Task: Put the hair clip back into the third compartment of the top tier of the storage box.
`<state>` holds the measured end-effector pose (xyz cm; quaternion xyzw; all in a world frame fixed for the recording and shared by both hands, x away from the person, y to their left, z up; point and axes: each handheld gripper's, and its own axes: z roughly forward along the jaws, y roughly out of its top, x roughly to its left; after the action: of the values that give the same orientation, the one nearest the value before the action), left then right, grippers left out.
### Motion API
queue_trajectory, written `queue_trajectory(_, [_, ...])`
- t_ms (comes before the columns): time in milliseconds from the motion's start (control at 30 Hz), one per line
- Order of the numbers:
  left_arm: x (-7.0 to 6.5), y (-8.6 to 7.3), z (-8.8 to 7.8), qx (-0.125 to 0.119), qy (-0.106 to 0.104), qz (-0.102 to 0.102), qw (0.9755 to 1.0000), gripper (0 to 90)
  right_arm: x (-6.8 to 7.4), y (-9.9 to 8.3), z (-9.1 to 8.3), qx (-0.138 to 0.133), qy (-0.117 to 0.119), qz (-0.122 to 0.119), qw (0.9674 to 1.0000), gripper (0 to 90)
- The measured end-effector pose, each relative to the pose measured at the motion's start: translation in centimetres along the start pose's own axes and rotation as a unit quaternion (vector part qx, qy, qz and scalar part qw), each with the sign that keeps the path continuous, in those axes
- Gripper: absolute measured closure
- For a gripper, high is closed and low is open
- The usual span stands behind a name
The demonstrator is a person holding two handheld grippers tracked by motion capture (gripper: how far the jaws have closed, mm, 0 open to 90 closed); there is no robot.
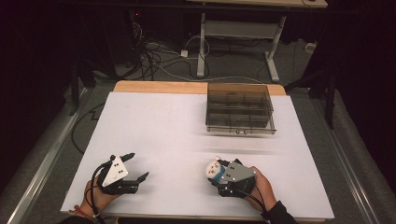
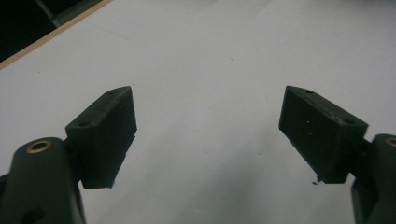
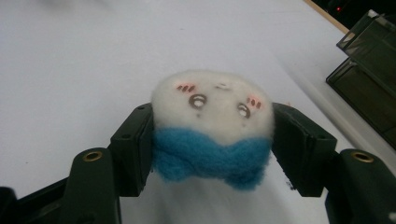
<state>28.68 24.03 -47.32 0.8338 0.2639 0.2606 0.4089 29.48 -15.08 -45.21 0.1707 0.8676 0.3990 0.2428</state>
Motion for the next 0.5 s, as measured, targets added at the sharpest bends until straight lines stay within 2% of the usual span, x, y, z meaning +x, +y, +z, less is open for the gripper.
queue_trajectory(167, [0.0, 0.0, 0.0, 0.000, 0.001, 0.001, 1.0000, 18.2, -0.1, 0.2, -0.6, -0.010, -0.005, -0.007, 0.9999, 36.1])
queue_trajectory(500, [0.0, 0.0, -0.1, 0.001, 0.003, 0.002, 1.0000, 18.2, -0.5, 0.5, -1.5, -0.025, -0.014, -0.001, 0.9996, 36.1])
